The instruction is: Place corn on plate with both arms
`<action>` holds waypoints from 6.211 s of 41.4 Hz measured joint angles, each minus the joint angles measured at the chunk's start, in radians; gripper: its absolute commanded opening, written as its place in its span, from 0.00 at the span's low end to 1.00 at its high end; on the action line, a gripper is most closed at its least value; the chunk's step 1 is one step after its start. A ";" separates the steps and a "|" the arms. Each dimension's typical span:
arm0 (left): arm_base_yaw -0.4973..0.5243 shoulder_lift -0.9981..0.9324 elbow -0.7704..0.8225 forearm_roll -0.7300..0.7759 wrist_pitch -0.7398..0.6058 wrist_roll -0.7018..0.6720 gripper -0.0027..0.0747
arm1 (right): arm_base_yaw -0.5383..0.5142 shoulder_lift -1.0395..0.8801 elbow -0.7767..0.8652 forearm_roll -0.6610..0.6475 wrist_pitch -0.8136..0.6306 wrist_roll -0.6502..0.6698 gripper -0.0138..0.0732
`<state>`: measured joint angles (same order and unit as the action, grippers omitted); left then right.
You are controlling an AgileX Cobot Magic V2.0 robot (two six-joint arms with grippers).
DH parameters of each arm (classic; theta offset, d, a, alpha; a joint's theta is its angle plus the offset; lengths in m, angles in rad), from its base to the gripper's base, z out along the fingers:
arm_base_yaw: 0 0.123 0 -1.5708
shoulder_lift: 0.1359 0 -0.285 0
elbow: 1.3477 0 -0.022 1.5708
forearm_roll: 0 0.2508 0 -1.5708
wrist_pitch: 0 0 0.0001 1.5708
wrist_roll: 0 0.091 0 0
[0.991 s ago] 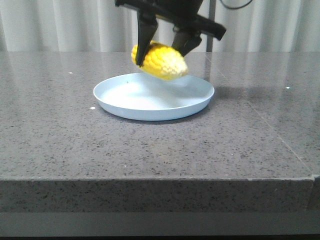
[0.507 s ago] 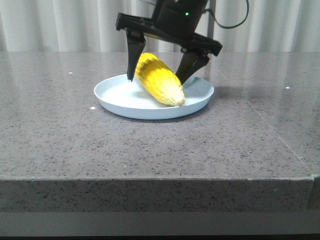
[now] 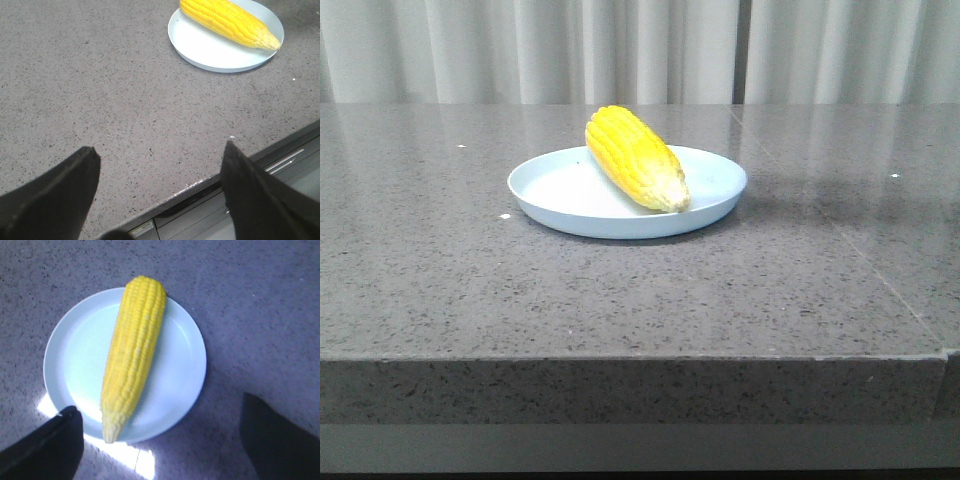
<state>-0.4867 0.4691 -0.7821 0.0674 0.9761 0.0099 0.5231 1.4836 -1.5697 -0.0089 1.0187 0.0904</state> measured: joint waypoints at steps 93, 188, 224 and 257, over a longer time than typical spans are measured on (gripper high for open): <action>0.021 -0.045 0.021 0.000 -0.029 0.000 0.01 | 0.000 -0.954 0.653 -0.011 0.073 -0.149 0.08; 0.466 -0.475 0.792 -0.119 -0.914 0.000 0.01 | -0.295 -1.229 0.959 0.039 -0.255 -0.149 0.08; 0.466 -0.475 0.792 -0.119 -0.915 0.000 0.01 | -0.511 -1.494 1.595 0.096 -0.948 -0.149 0.08; 0.466 -0.475 0.792 -0.119 -0.915 0.000 0.01 | -0.511 -1.494 1.595 0.113 -0.995 -0.107 0.08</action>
<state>-0.0204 -0.0063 0.0094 -0.0514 0.0608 0.0099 0.0124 -0.0104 0.0256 0.1042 0.0240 -0.0164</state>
